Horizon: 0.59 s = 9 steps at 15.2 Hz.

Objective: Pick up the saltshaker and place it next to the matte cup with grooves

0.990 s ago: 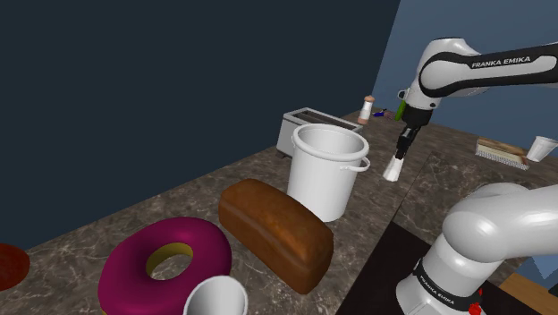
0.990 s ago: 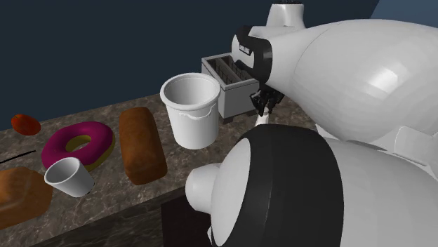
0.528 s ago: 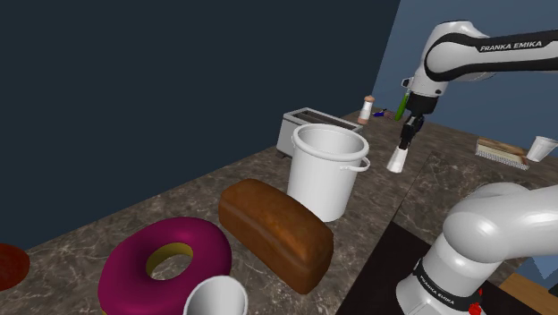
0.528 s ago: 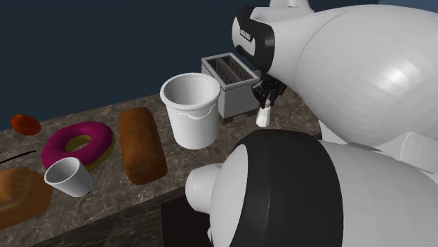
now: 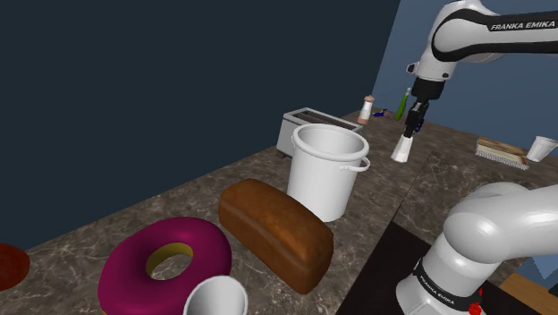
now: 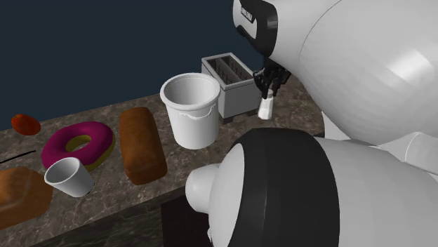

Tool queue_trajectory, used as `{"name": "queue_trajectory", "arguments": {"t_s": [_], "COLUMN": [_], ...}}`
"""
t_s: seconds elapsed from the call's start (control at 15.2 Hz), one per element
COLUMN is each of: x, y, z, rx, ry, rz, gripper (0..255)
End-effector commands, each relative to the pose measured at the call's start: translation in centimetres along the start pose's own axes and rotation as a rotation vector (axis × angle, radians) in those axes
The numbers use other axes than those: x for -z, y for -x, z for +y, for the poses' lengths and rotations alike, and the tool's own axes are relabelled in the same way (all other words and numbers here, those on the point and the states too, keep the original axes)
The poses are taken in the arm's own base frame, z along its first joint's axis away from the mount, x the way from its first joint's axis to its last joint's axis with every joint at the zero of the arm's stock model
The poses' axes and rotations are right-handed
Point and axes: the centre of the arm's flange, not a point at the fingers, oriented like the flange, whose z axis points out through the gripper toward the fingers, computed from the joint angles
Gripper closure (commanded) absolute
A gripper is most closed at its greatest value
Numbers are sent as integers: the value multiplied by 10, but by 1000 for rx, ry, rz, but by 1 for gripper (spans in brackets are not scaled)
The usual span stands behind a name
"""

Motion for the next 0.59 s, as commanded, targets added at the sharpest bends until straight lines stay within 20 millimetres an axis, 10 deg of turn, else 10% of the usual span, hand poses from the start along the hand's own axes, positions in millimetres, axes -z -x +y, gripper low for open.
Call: {"name": "queue_trajectory", "arguments": {"t_s": [0.0, 0.33, 0.53], "x": [10, 34, 34], "y": [1, 2, -3], "z": [-1, 0, -40], "rx": [0, 0, 0], "ry": [0, 0, 0], "rz": [0, 0, 0], "gripper": [255, 255, 255]}}
